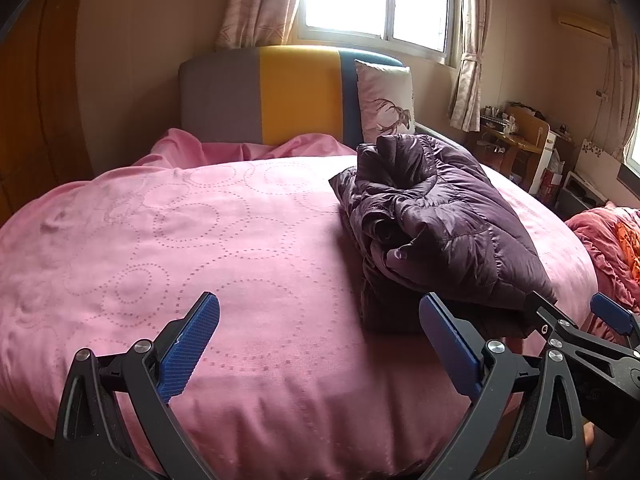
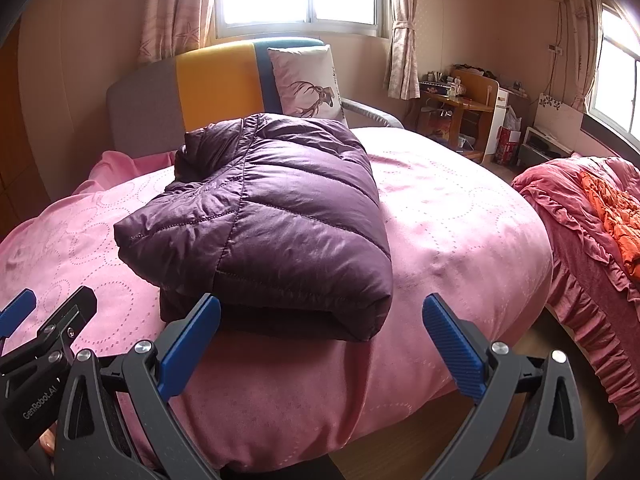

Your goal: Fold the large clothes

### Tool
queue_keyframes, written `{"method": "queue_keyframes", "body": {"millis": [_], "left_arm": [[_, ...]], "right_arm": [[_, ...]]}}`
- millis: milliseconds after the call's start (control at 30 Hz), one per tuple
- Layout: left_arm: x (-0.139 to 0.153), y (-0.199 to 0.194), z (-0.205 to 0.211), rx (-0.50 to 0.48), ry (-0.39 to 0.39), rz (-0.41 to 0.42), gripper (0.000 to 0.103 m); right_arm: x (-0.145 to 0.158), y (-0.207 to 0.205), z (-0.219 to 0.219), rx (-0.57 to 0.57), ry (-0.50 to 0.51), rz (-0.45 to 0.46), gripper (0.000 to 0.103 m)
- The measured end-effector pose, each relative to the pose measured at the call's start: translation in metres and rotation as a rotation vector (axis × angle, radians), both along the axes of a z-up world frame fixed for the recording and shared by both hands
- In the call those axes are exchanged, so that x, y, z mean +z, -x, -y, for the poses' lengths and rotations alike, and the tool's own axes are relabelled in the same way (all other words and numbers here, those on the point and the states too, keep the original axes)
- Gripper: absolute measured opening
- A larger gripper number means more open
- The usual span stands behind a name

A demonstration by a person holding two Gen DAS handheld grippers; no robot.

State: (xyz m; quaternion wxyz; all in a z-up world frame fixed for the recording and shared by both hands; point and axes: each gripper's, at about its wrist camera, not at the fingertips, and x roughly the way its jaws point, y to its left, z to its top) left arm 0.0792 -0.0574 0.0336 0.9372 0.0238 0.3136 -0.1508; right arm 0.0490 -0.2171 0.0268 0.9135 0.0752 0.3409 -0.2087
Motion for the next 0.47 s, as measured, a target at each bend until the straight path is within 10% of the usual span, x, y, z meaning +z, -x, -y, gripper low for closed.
{"method": "queue_keyframes", "body": {"millis": [467], "left_arm": [[-0.0068, -0.0045, -0.004, 0.035, 0.001, -0.023, 0.099]], "right_arm": [[-0.0038, -0.0034, -0.0001, 0.006, -0.008, -0.009, 0.101]]}}
